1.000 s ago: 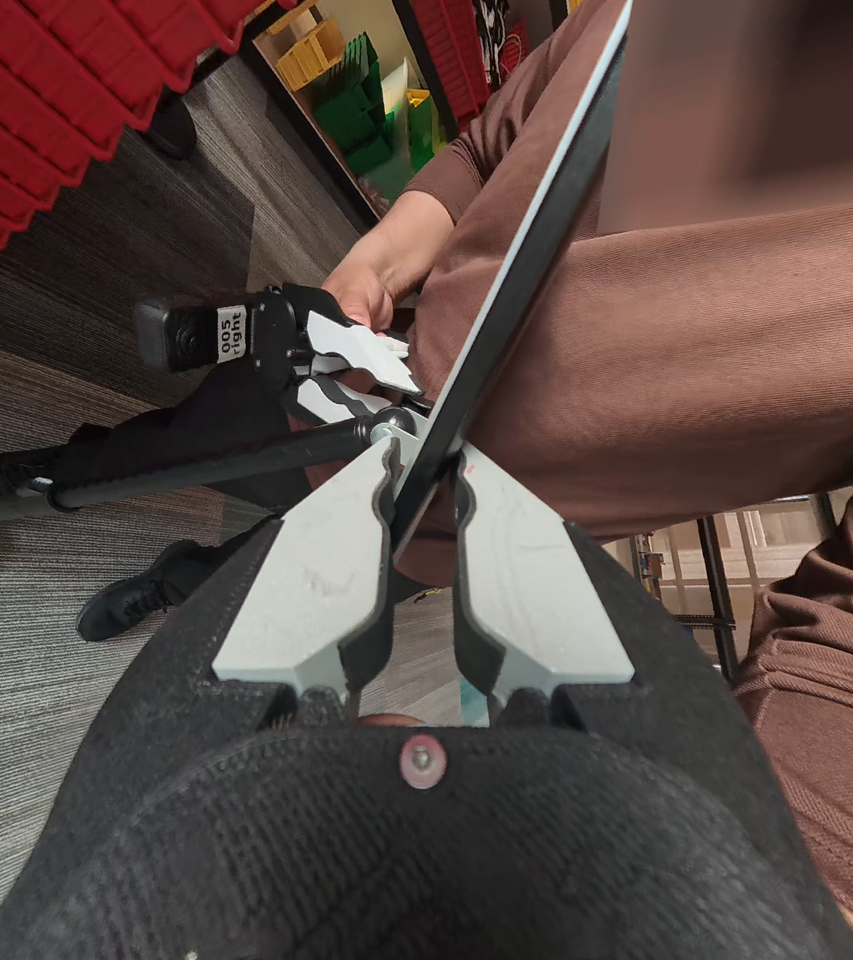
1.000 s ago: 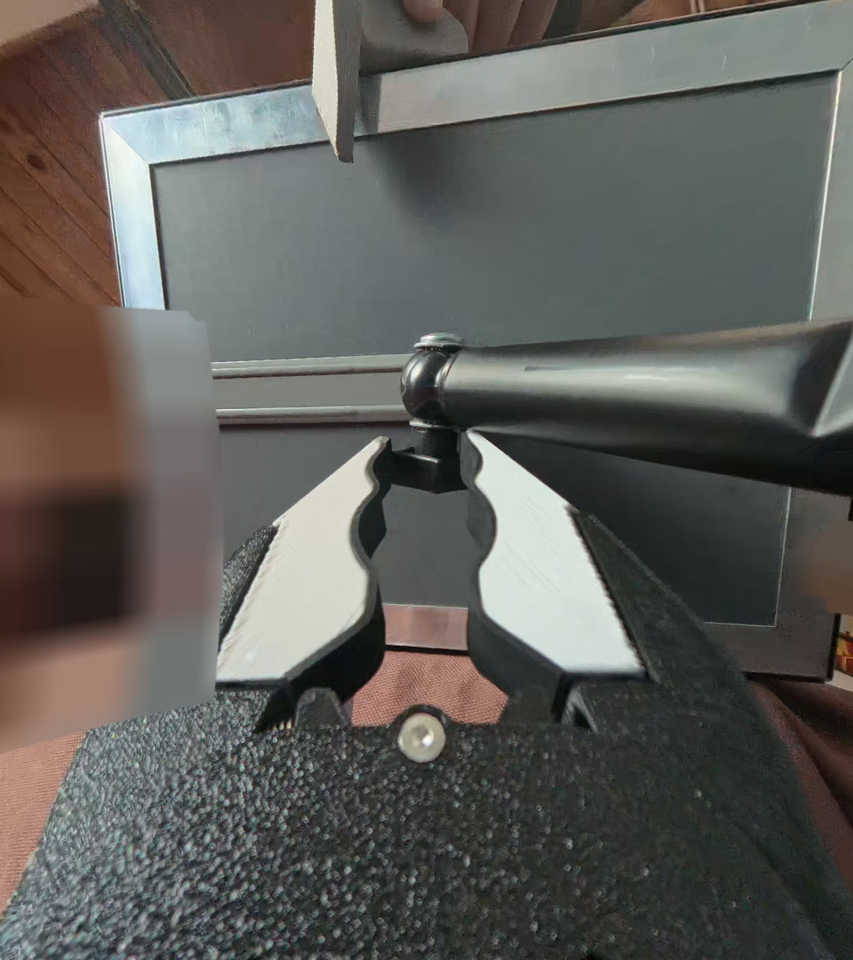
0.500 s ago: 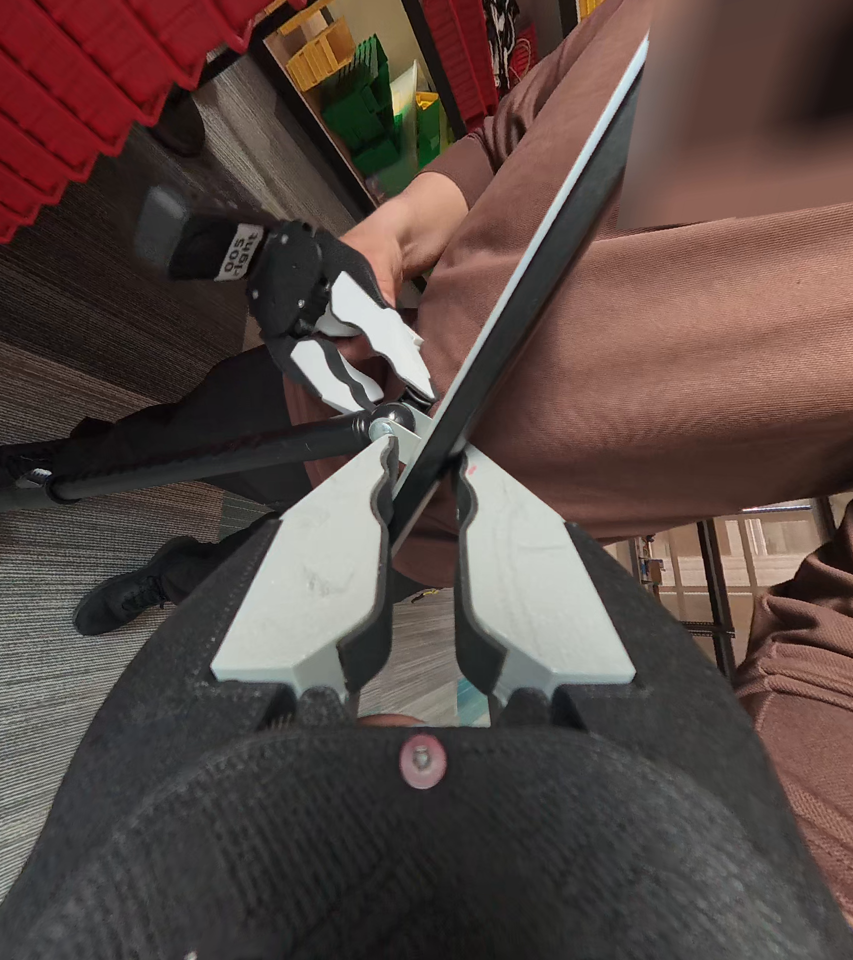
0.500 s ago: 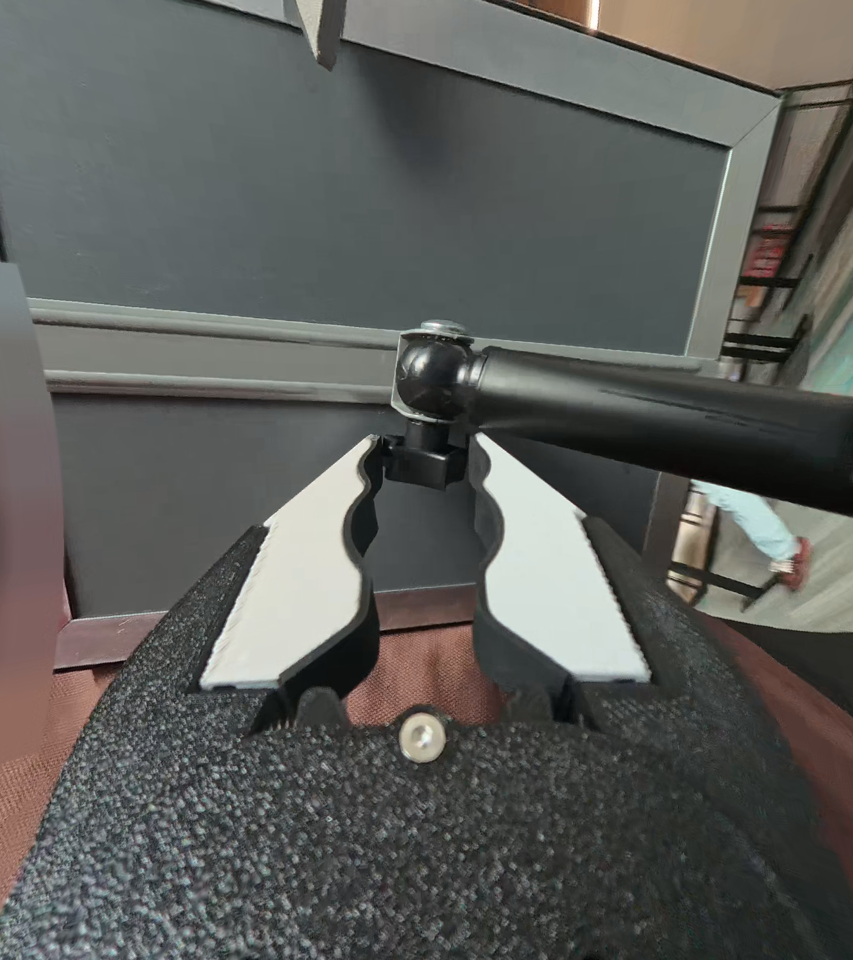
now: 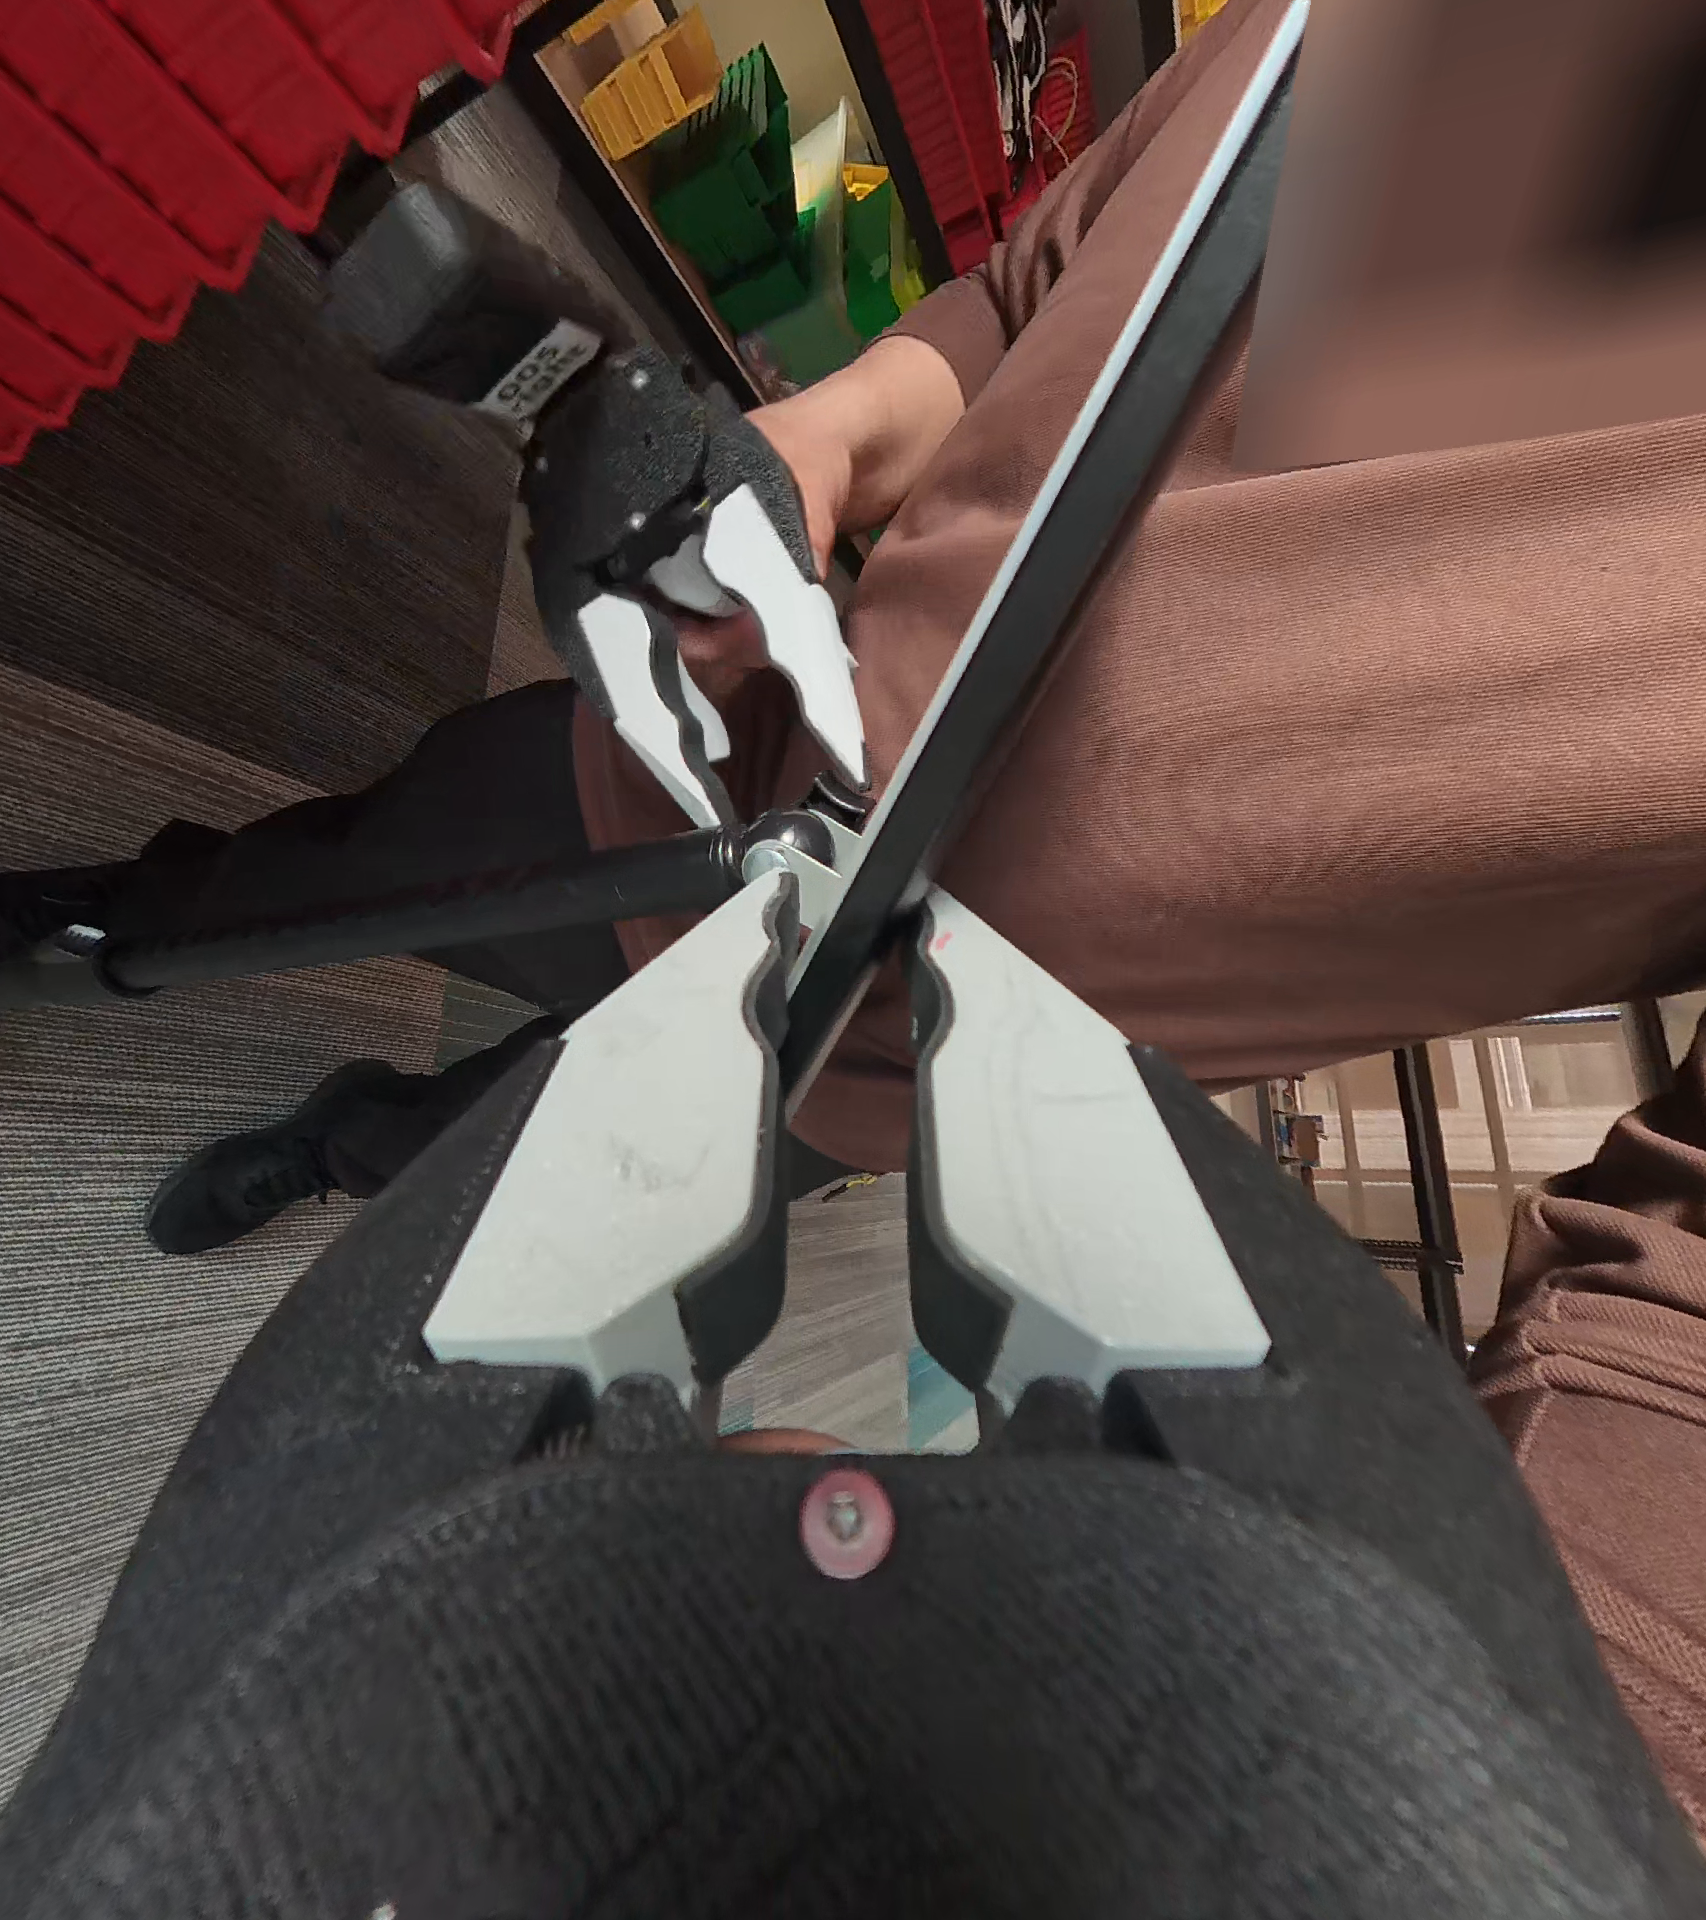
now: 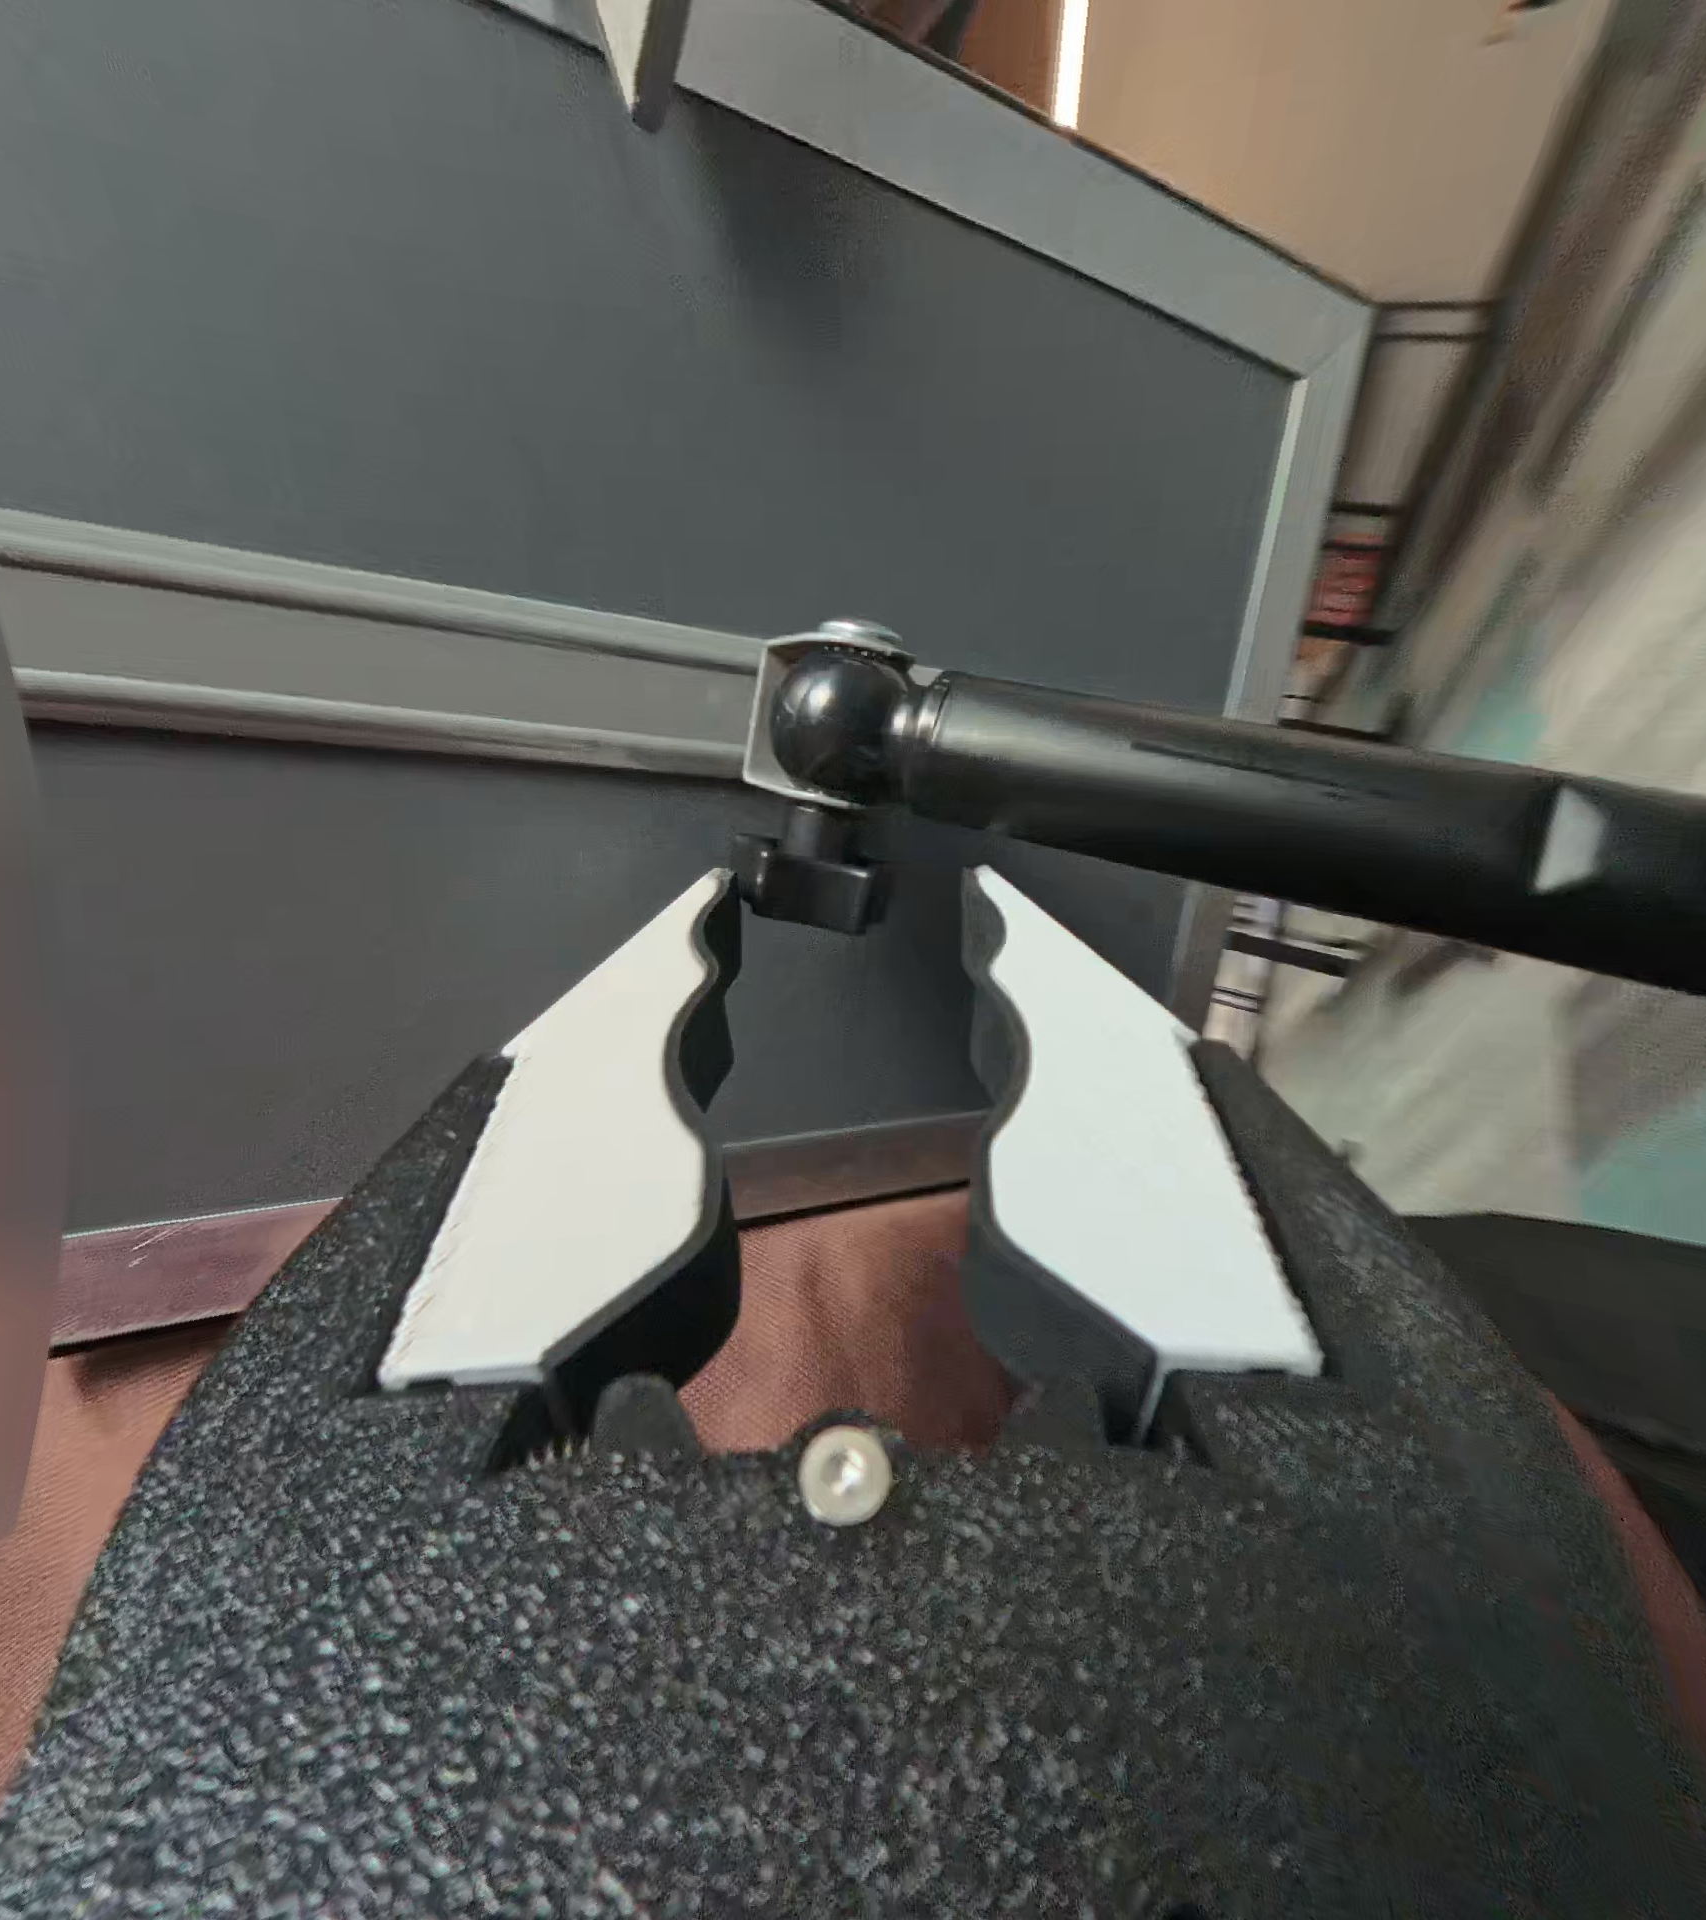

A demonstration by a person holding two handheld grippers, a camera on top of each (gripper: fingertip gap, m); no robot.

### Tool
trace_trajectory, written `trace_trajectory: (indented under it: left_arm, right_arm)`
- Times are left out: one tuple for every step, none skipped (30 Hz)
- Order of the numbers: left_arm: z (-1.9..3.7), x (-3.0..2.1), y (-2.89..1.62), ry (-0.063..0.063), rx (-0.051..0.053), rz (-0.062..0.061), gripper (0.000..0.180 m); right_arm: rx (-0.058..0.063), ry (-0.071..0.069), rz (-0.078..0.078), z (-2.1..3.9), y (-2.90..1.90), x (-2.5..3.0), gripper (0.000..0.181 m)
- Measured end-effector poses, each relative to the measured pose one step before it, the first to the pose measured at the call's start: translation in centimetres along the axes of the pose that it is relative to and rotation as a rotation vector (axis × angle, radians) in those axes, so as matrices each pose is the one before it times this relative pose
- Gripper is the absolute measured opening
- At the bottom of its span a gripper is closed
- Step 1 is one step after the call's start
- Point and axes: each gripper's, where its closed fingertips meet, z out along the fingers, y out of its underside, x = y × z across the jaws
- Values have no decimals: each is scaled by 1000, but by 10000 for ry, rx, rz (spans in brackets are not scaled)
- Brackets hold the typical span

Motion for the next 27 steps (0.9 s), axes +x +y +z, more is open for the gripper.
trace_trajectory:
  left_arm:
    - [27,-19,-62,14,11,10,18]
    - [34,-27,-84,16,-6,10,18]
    - [48,-9,-70,21,-32,-2,18]
    - [47,3,-59,24,-44,-11,18]
    - [36,-4,-50,22,-41,-20,18]
    - [28,-1,-27,13,-54,-24,18]
    - [9,3,24,-4,-77,-8,18]
    - [-20,3,134,-35,-116,-9,18]
    - [-100,-34,64,-67,-18,-31,18]
    - [-150,-106,-47,-82,91,-51,18]
    - [-97,-56,-20,-28,71,-63,19]
    - [-17,12,80,29,-3,-26,19]
    - [15,20,49,24,-5,16,18]
    - [-55,-32,-37,-9,49,29,18]
    - [-65,-35,-80,-7,67,19,18]
    - [10,-10,-55,32,34,21,18]
    - [37,-9,-56,34,14,30,17]
    - [34,6,-56,28,-1,38,17]
    - [50,1,-59,24,-5,25,17]
    - [-6,-44,-69,-2,1,5,17]
    - [-60,-25,-23,2,-7,-19,17]
    - [-31,-22,20,11,-30,-43,16]
    - [-21,-5,24,16,-17,-13,16]
    - [-22,-13,41,-5,-17,-20,17]
    - [-11,13,63,1,-19,-45,17]
    - [69,57,100,9,-42,3,17]
    - [118,87,81,27,-48,10,18]
  right_arm:
    - [-268,854,-358,-312,204,67,44]
    - [-163,379,-95,-111,109,-270,46]
    - [73,136,26,28,-149,-370,53]
    - [90,52,15,175,-94,-225,54]
    - [-29,60,38,354,105,120,48]
    - [-67,-5,159,494,206,306,44]
    - [-40,-308,235,545,197,-100,48]
    - [72,-434,120,381,70,-426,41]
    - [194,-144,-85,156,-132,-178,34]
    - [205,79,-148,34,-191,33,33]
    - [197,78,-68,7,-201,34,33]
    - [79,4,24,52,-68,25,32]
    - [0,-90,60,64,22,9,32]
    - [42,-212,51,45,-29,-22,32]
    - [123,-387,74,39,-90,-59,32]
    - [132,-617,205,55,-54,-100,33]
    - [92,-798,392,85,8,-173,33]
    - [76,-835,334,93,34,-164,33]
    - [28,-925,390,76,37,-216,34]
    - [20,-1043,599,26,-24,-280,33]
    - [58,-951,482,17,-95,-259,33]
    - [-27,-715,325,100,16,-179,34]
    - [-109,-540,389,104,62,-148,34]
    - [-92,-313,361,63,45,-94,34]
    - [-12,101,149,29,-24,48,34]
    - [8,562,-192,-15,-5,204,34]
    - [-71,936,-484,-109,107,297,33]
